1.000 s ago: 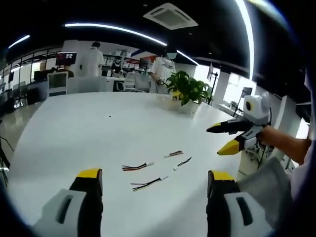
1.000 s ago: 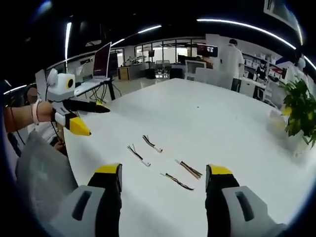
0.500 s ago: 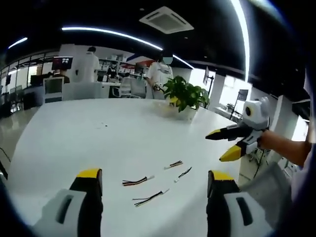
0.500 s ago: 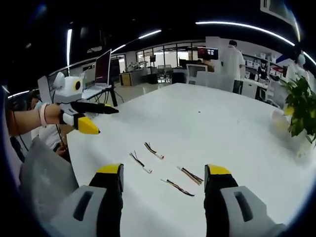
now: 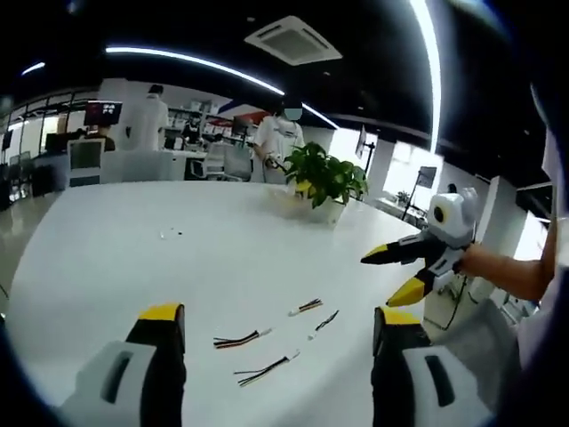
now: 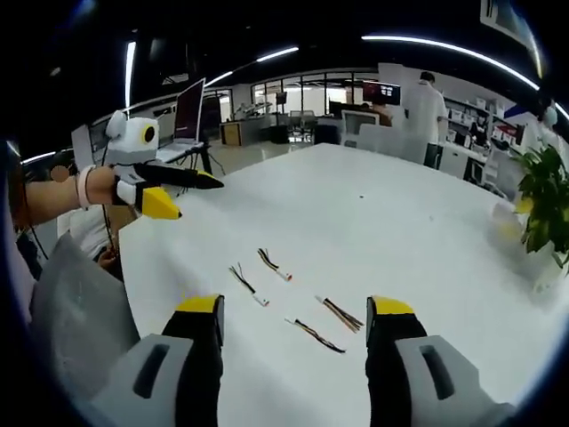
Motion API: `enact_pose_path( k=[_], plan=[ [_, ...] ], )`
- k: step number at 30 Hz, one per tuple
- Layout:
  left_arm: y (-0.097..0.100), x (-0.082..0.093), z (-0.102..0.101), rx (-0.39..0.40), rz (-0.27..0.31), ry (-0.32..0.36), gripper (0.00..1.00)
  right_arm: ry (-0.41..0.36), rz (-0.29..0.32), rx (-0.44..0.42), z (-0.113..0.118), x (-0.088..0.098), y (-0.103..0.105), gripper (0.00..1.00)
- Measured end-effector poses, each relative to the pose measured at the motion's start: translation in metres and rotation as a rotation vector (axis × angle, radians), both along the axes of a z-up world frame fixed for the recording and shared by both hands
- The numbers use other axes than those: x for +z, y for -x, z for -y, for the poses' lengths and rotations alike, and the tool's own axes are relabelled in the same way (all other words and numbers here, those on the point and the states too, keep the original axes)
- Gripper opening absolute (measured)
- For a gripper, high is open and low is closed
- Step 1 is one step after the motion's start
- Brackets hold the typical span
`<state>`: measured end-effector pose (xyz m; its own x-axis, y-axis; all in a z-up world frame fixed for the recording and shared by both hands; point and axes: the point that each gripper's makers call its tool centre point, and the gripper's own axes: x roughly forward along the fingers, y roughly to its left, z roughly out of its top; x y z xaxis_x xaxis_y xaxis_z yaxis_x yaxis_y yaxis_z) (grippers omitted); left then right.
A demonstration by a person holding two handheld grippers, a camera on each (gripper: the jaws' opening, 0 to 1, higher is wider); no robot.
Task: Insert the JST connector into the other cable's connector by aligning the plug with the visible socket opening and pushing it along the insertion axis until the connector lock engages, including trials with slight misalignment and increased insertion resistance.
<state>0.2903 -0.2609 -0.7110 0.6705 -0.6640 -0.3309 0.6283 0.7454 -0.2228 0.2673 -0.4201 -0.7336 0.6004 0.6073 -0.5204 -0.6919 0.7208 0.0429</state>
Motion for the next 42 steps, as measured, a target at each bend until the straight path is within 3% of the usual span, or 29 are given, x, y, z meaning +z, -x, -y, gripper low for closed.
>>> enact_pose_path(
  k=[4,14,28,42],
  plan=[
    [0.001,0.000,0.002,-0.014,-0.011,0.023,0.85,-0.010,0.005,0.002,-0.002,0.001,-0.005,0.62],
    [-0.004,-0.005,0.005,-0.034,0.007,0.004,0.82,-0.005,0.035,0.033,-0.013,0.003,-0.021,0.60],
    [-0.016,-0.028,0.009,-0.063,0.015,-0.098,0.82,0.011,0.022,0.053,-0.010,-0.006,-0.032,0.57],
    [-0.027,-0.034,0.019,-0.105,0.035,-0.103,0.78,0.034,0.008,0.089,-0.016,-0.019,-0.038,0.54]
  ],
)
